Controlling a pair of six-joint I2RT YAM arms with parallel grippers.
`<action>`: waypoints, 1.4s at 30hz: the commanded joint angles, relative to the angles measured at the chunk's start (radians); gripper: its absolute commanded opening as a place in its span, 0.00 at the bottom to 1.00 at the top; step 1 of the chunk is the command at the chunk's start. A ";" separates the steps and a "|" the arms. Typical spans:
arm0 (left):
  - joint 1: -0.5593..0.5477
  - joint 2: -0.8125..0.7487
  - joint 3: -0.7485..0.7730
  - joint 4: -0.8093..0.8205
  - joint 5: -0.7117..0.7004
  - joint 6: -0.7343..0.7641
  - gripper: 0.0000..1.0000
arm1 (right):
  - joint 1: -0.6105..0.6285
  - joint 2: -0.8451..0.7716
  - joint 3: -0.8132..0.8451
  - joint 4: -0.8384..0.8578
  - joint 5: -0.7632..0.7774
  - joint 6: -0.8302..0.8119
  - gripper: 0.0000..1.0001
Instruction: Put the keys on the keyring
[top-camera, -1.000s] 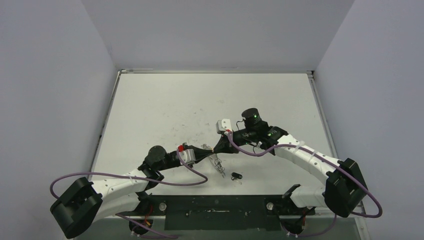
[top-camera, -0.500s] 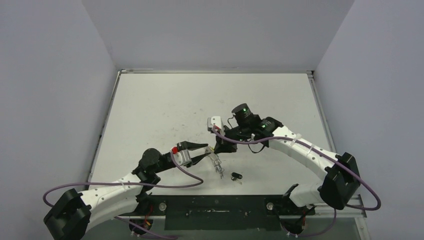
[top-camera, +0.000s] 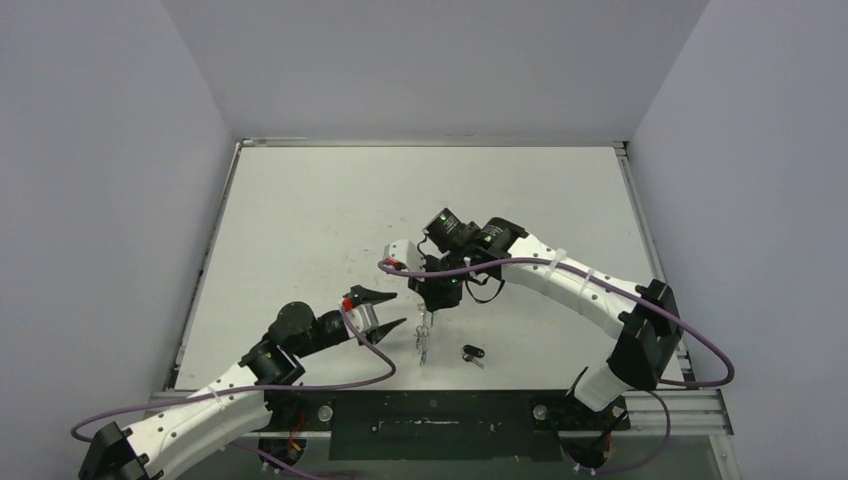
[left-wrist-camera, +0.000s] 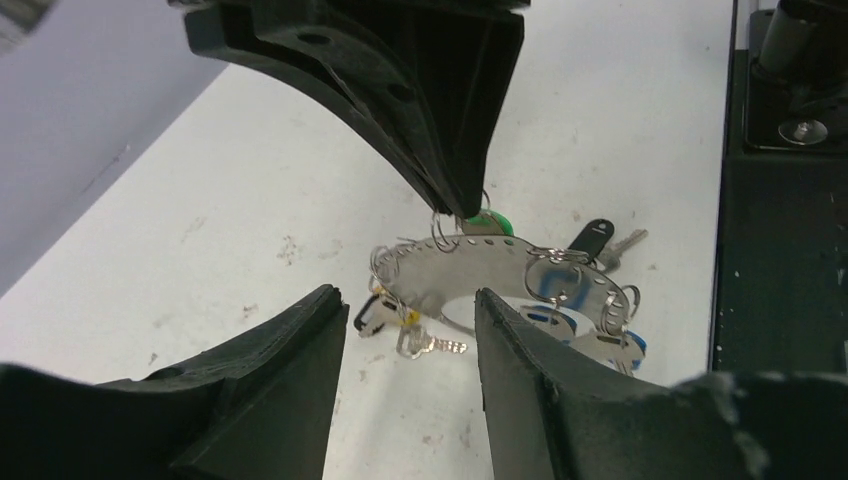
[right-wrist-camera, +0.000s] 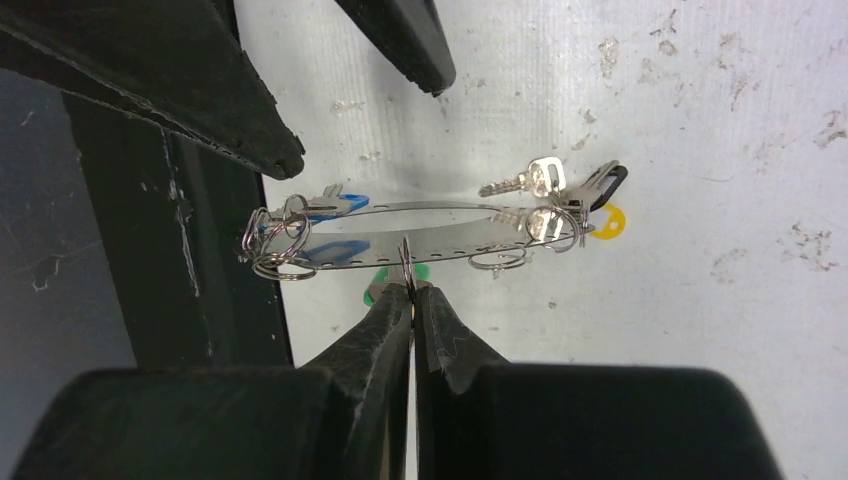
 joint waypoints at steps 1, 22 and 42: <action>-0.001 -0.026 0.070 -0.162 0.003 0.006 0.47 | 0.038 0.033 0.108 -0.087 0.113 0.009 0.00; -0.002 0.245 0.078 0.149 0.119 -0.066 0.26 | 0.115 0.104 0.161 -0.086 0.139 0.010 0.00; -0.003 0.294 0.067 0.206 0.136 -0.065 0.19 | 0.116 0.102 0.140 -0.062 0.135 0.019 0.00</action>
